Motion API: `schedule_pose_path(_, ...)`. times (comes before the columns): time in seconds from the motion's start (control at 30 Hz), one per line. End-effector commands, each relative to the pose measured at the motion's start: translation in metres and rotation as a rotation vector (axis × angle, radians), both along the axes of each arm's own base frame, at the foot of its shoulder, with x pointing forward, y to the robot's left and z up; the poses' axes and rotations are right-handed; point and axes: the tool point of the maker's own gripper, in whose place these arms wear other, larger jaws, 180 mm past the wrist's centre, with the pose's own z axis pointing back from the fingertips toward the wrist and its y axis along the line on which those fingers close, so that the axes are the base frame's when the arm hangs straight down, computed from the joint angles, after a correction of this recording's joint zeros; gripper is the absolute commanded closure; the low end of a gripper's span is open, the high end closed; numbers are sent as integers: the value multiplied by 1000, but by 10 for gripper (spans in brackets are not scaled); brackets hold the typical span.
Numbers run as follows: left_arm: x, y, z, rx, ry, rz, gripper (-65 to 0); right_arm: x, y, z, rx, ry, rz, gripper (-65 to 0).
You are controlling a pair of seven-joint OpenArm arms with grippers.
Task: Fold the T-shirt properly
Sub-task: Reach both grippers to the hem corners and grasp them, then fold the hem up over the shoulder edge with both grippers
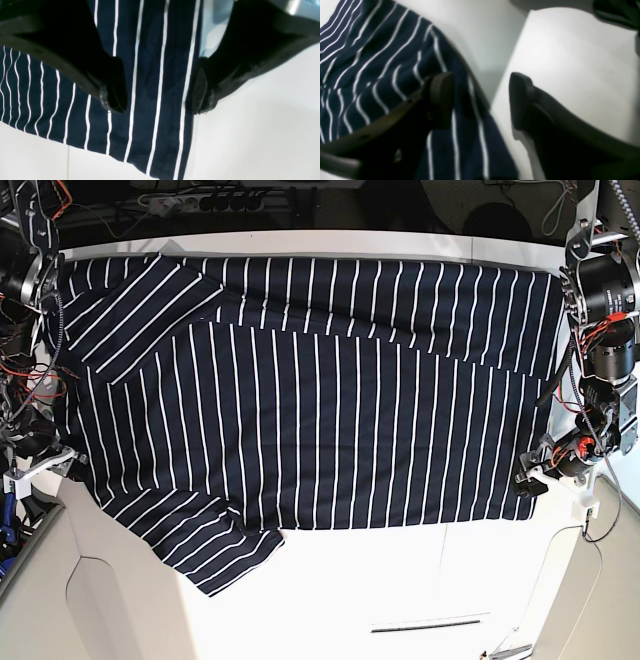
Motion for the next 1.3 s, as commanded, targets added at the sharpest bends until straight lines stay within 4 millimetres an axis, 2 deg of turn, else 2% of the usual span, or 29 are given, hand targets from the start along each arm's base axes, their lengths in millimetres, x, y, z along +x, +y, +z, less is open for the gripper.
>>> schedule_pose_path(0.0, 6, 5, 11, 10, -9, -5, -436, 6, 0, 8, -4, -3, 16, -347)
schedule_pose_path(0.13, 7, 1, 12, -17, -15, -8, -436, 10, 14, 6, 21, -9, 27, -347)
schedule_pose_path(0.37, 9, -11, 12, -55, -24, -34, -436, 15, 49, -2, 75, -11, 63, -347)
schedule_pose_path(0.5, 10, -19, 10, -66, -23, -40, -434, 17, 56, -1, 97, -22, 68, -338)
schedule_pose_path(0.57, 10, -18, 10, -66, -23, -38, -434, 19, 56, 3, 105, -36, 62, -264)
schedule_pose_path(0.63, 10, -18, 10, -64, -23, -38, -433, 21, 55, 6, 99, -46, 65, -152)
schedule_pose_path(0.67, 10, -18, 10, -61, -22, -39, -413, 22, 55, 9, 96, -53, 66, -97)
schedule_pose_path(0.73, 10, -16, 11, -59, -23, -38, -303, 26, 54, 15, 86, -70, 69, -4)
schedule_pose_path(0.8, 10, -15, 12, -57, -23, -36, -163, 29, 53, 22, 76, -90, 73, 0)
schedule_pose_path(0.9, 11, -14, 14, -54, -24, -42, 0, 34, 52, 32, 60, -117, 78, 0)
schedule_pose_path(1.07, 16, -10, 30, -21, -45, -71, 0, 37, 52, 41, 41, -122, 95, 0)
schedule_pose_path(1.27, 24, -13, 68, 11, -89, -161, 0, 36, 53, 54, 29, -101, 128, 0)
